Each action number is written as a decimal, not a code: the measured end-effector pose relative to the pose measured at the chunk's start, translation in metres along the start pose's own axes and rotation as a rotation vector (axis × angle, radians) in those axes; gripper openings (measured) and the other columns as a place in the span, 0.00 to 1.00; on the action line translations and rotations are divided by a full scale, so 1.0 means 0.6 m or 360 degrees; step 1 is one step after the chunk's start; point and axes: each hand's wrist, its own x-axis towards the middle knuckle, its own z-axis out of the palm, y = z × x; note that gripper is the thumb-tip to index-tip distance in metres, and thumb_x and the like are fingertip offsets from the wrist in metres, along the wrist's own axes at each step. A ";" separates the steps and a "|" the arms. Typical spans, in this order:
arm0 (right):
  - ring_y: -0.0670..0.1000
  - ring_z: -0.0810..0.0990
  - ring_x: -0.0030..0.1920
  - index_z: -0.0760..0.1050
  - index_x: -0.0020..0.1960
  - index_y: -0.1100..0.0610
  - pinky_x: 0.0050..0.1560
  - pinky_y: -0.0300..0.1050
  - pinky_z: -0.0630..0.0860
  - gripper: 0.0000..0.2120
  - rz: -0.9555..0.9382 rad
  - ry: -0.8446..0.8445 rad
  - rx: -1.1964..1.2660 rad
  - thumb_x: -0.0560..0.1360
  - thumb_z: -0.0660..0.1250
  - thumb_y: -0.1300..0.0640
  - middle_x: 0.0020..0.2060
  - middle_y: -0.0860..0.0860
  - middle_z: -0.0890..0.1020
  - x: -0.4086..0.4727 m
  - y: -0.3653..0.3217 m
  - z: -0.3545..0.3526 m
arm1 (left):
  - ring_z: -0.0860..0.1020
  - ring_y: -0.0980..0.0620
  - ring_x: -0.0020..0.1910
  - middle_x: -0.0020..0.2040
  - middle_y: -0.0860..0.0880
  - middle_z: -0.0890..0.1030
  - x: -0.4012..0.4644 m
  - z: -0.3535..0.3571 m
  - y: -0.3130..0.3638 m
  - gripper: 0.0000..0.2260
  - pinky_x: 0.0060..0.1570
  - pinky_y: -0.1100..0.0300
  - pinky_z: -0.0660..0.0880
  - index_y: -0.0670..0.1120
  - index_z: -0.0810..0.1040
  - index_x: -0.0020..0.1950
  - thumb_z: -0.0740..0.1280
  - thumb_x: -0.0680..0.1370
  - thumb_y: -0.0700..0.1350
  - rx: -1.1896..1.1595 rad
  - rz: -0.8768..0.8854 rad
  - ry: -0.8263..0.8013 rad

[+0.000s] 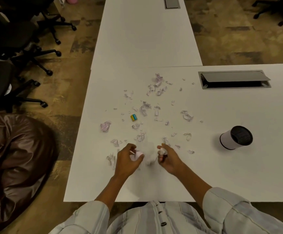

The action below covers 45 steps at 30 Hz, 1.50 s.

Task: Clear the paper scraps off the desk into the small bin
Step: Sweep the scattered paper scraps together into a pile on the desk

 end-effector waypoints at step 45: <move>0.50 0.78 0.34 0.75 0.53 0.54 0.42 0.48 0.80 0.14 -0.1829 0.1367 -0.1499 0.69 0.72 0.56 0.43 0.50 0.79 -0.076 -0.206 -0.209 | 0.52 0.35 0.76 0.78 0.39 0.53 0.178 -0.131 -0.097 0.60 0.71 0.35 0.56 0.50 0.51 0.77 0.69 0.52 0.74 0.0932 -0.0434 -0.0283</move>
